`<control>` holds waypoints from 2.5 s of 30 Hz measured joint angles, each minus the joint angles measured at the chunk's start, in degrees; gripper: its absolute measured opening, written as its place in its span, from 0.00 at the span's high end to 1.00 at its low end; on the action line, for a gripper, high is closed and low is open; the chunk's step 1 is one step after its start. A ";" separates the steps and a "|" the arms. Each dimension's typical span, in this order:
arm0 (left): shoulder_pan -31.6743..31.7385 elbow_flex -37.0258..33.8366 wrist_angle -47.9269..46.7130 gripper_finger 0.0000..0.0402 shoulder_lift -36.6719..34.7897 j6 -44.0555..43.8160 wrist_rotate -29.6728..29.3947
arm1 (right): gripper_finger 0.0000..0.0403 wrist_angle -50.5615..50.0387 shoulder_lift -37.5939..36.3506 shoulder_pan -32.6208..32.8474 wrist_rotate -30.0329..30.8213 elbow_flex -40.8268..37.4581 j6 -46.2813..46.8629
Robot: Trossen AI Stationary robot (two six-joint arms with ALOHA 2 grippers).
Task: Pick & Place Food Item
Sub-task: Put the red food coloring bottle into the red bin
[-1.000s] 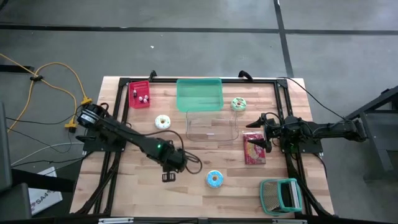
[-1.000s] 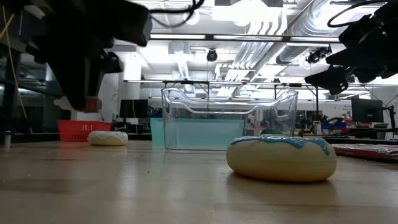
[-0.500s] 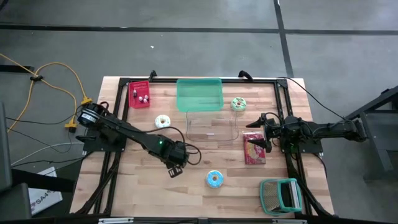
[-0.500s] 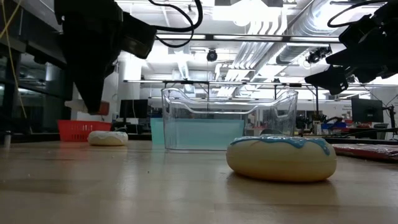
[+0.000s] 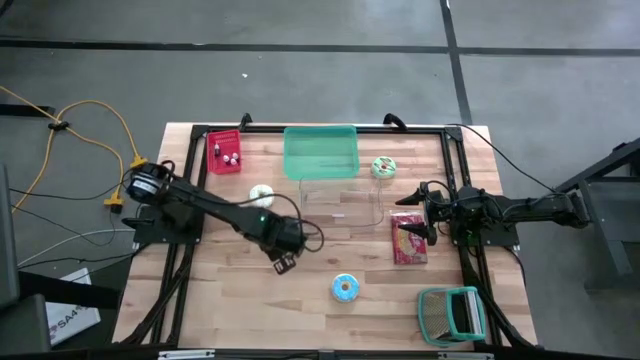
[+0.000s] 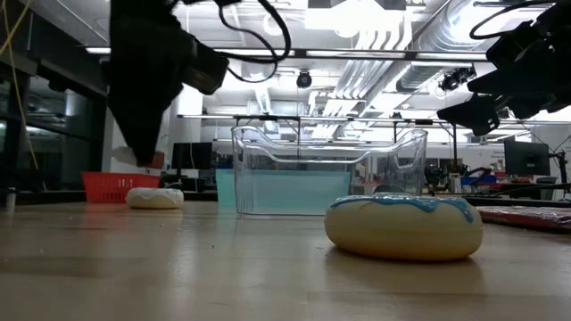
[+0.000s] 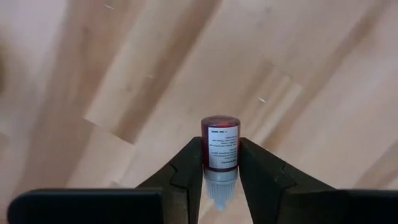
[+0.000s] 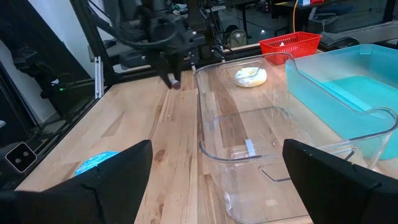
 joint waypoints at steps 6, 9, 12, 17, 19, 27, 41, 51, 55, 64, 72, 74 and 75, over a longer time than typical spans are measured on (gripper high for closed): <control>6.33 0.00 -2.24 0.78 -2.36 4.59 0.15 | 0.13 0.00 -0.02 0.00 0.00 0.02 0.00; 9.37 0.00 -2.47 0.78 -4.45 6.48 0.15 | 0.13 0.00 0.00 -0.01 0.00 0.00 0.00; 12.00 0.00 -3.12 0.78 -6.81 8.08 0.15 | 0.13 -0.02 -0.02 0.00 0.00 0.02 0.00; 15.03 0.00 -5.64 0.78 -9.40 9.60 0.17 | 0.13 0.00 -0.02 -0.01 0.00 0.01 0.00; 15.68 0.00 -6.52 0.78 -9.71 9.63 0.19 | 0.13 0.00 -0.02 0.00 0.00 0.02 0.00; 17.12 0.01 -9.13 0.78 -10.62 9.66 0.40 | 0.13 0.02 -0.02 -0.02 0.00 0.00 0.00; 29.93 0.04 -9.94 0.78 -12.57 6.45 0.28 | 0.13 0.02 -0.02 -0.02 0.02 0.00 0.00; 45.26 0.04 -12.39 0.78 -12.55 4.12 -0.65 | 0.13 0.00 -0.02 0.00 0.00 0.00 0.00; 51.36 0.04 -12.72 0.78 -12.53 3.55 -1.49 | 0.13 0.02 -0.02 0.00 0.00 0.00 0.00; 62.16 0.04 -12.75 0.78 -12.53 3.55 -1.53 | 0.13 0.00 -0.02 0.00 0.00 0.02 0.00; 69.65 0.04 -14.53 0.78 -12.51 3.55 -1.51 | 0.13 0.00 -0.02 0.00 0.00 0.02 0.00; 71.40 0.02 -15.33 0.78 -12.51 3.55 -1.52 | 0.13 0.00 -0.02 -0.01 0.00 0.01 0.00; 72.26 0.00 -15.45 0.78 -12.51 3.55 -1.51 | 0.13 0.00 -0.02 -0.02 0.00 0.02 0.00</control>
